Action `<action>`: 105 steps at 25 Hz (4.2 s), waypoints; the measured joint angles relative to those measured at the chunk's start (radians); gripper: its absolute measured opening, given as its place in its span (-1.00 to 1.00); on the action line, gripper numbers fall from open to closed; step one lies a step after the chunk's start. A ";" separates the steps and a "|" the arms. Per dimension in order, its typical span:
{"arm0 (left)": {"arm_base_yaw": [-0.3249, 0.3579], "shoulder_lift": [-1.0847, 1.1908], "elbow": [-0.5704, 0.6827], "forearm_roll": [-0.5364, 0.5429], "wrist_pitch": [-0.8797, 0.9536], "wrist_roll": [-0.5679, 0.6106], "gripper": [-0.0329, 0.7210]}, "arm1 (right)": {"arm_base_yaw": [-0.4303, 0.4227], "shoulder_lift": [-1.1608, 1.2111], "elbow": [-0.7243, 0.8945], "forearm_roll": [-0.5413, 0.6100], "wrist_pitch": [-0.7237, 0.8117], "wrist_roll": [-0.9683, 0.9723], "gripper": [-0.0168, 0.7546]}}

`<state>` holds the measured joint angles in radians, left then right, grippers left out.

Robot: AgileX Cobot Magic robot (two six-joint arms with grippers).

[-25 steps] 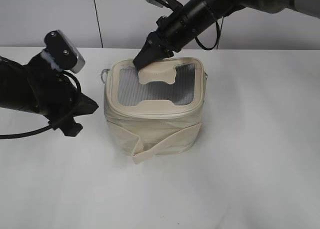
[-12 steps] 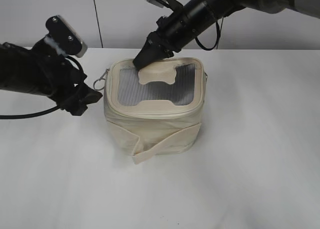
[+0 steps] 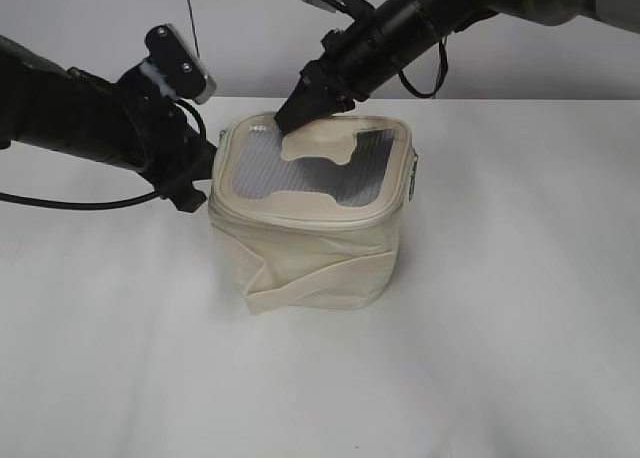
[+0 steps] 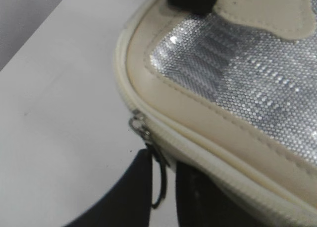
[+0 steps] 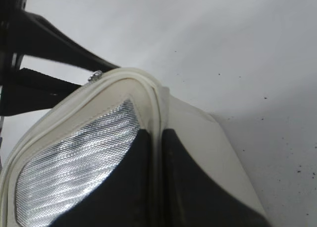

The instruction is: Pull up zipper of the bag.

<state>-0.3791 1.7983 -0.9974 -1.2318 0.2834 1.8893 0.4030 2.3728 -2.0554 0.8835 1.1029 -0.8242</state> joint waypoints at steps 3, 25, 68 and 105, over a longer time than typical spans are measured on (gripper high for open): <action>0.000 0.003 -0.004 0.008 -0.001 0.002 -0.77 | -0.002 0.000 0.000 -0.003 -0.003 0.001 -0.84; -0.003 -0.195 0.195 -0.032 -0.054 -0.006 -0.86 | 0.003 0.000 0.000 0.013 0.005 0.003 -0.84; -0.121 -0.473 0.292 -0.164 0.288 -0.425 0.09 | -0.184 -0.178 0.010 -0.110 0.092 0.269 0.15; -0.123 0.512 -1.068 0.553 0.856 -0.809 -0.61 | -0.273 -0.641 1.365 0.928 -0.513 -0.895 0.08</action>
<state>-0.5023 2.3103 -2.0658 -0.6791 1.1390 1.0801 0.1302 1.7320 -0.6905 1.8119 0.5900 -1.7197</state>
